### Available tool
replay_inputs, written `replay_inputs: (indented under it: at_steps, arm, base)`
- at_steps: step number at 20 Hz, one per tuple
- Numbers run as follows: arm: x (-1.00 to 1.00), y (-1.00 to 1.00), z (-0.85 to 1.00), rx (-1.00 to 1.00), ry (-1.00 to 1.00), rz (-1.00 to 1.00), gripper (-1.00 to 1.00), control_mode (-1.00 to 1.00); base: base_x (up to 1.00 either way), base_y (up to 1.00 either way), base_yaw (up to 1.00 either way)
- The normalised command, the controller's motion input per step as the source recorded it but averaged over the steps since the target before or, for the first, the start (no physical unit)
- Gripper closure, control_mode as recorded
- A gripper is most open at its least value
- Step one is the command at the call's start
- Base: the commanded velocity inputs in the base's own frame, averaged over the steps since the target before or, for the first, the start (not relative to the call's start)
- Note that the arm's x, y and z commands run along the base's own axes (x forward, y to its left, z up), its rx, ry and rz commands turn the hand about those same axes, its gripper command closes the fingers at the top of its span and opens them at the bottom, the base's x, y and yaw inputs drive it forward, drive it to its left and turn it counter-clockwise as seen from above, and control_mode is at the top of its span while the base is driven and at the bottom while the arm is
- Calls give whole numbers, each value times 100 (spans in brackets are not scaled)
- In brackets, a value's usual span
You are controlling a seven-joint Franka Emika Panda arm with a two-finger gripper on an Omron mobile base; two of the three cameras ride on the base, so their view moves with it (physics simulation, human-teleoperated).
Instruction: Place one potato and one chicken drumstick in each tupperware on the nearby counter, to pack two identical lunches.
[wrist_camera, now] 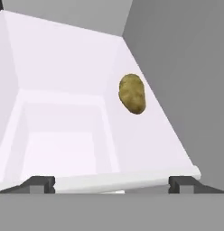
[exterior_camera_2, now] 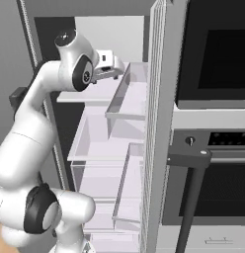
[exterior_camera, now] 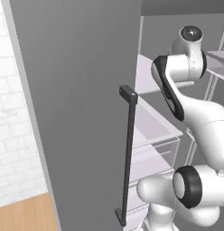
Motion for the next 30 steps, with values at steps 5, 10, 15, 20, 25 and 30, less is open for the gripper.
replay_inputs:
  at_steps: [5, 10, 15, 20, 25, 30]
  arm:
    - [43, -26, -9, 0, 11, 0, -100, -100]
    - [32, -14, -21, 2, 9, 0, -100, -100]
    - [46, -19, -25, 0, 5, 0, -100, -100]
    - [56, -20, -16, 0, 3, 0, -100, -100]
    - [63, -14, -23, 0, 3, 0, -100, -100]
    - [50, -14, -19, 7, 0, 1, -100, -100]
  base:
    - [0, 0, 0]
    - [0, 0, 0]
    - [0, 0, 0]
    - [0, 0, 0]
    - [0, 0, 0]
    - [0, 0, 0]
